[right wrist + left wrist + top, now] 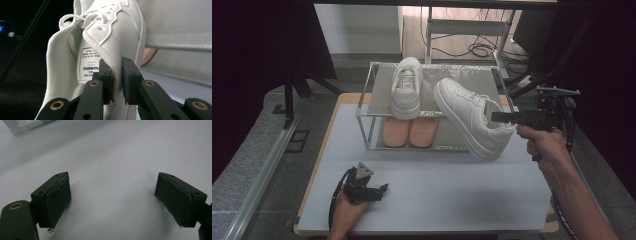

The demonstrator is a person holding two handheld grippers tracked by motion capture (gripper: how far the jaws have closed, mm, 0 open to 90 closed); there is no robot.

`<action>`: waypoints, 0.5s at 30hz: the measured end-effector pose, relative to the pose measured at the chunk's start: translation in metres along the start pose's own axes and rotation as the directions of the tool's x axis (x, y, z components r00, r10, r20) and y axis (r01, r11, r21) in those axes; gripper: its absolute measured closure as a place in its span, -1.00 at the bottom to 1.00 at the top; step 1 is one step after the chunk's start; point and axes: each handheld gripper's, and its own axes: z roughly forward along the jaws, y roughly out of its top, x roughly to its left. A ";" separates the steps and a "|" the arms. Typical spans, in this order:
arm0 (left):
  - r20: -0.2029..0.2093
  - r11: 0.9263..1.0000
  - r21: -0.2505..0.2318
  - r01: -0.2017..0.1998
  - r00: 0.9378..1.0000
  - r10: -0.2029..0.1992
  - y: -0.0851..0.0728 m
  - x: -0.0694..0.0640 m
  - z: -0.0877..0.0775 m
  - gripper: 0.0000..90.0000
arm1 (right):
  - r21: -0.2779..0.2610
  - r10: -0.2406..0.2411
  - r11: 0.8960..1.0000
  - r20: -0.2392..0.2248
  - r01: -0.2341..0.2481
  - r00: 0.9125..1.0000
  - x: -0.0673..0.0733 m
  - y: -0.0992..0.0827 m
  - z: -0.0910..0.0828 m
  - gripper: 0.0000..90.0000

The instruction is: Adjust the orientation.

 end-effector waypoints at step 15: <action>0.000 1.000 0.002 -0.001 1.000 0.001 0.000 0.000 0.000 -0.70 | -0.056 0.007 0.998 0.153 0.002 0.988 0.003 0.039 0.046 0.76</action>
